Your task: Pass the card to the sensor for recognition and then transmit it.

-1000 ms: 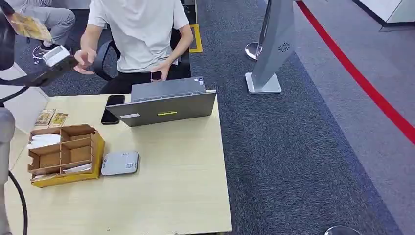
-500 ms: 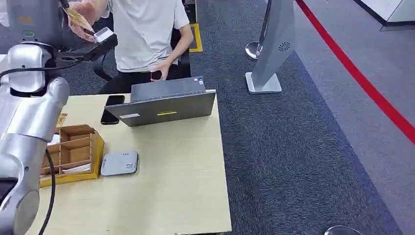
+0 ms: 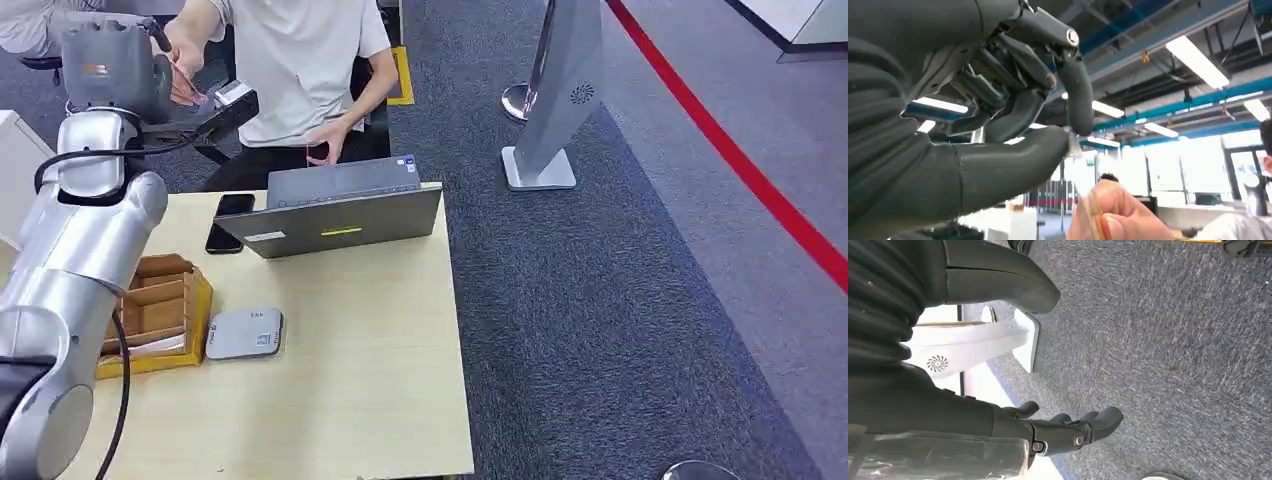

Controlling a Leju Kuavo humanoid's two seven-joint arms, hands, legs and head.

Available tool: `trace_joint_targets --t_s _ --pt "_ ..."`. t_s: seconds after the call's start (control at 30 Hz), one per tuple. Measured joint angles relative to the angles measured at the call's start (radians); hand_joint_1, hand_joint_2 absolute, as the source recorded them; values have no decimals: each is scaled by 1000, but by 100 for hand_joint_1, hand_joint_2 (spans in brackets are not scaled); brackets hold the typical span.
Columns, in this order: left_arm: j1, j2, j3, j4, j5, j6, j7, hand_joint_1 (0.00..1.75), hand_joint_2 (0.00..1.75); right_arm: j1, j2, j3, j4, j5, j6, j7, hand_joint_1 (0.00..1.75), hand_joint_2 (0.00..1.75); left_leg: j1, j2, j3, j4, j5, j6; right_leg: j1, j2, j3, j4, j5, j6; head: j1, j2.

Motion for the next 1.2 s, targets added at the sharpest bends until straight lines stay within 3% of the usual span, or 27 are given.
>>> trace_joint_targets --t_s 0.37,0.53,1.2 --pt "-10 -7 0 46 16 14 -17 0 175 5 0 2 0 0 -2 0 0 175 0 0 0 0 0 0 0 0 0 0 0 0 0 0" --pt "19 19 0 46 42 67 -76 0 175 8 0 2 0 -2 -8 4 0 175 0 0 0 0 0 0 0 0 0 1 0 0 0 0" --pt "63 60 0 30 64 75 -98 0 175 11 0 1 0 -3 -12 14 0 175 0 -1 -2 -1 0 0 0 -1 1 1 0 0 1 0"
